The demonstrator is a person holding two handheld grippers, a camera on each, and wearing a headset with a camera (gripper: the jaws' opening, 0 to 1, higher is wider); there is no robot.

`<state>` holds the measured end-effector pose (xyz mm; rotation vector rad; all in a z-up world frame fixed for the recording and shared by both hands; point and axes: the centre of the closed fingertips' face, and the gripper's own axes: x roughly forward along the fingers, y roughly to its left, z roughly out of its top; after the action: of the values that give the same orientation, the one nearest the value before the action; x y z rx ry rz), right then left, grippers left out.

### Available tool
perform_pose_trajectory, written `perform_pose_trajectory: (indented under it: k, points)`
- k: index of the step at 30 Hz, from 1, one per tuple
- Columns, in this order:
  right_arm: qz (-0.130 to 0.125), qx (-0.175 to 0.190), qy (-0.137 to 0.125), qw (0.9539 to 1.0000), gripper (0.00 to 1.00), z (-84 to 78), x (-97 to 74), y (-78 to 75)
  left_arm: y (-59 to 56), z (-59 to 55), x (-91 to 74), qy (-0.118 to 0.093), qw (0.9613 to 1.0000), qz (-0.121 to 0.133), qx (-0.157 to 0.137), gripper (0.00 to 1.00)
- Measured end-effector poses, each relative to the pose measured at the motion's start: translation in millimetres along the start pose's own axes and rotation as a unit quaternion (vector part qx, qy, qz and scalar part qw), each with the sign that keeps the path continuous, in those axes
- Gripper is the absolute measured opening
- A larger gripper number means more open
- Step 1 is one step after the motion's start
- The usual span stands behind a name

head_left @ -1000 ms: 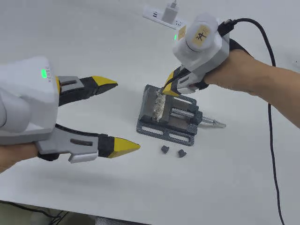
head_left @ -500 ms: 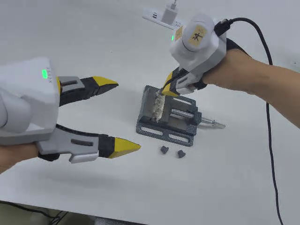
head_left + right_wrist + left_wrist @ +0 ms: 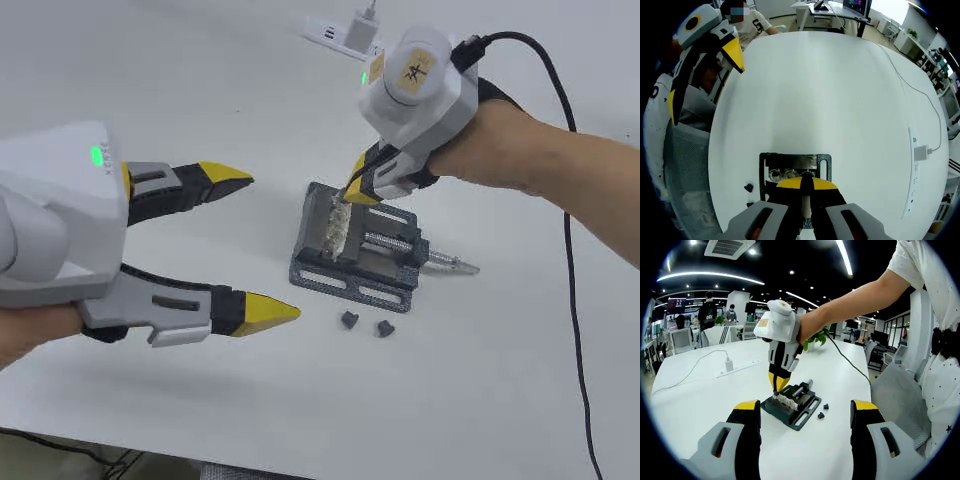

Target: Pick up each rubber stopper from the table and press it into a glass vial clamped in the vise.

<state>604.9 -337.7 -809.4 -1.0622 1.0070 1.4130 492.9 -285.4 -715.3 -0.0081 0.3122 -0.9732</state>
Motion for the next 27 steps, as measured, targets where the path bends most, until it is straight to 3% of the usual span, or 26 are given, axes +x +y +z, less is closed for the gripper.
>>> perform_pose_trajectory:
  k: [27]
  points:
    - [0.001,0.006,0.018,0.9998,0.01,0.3,1.0,1.3,1.7,2.6,-1.0,-0.003,1.0,0.003,0.003,0.72]
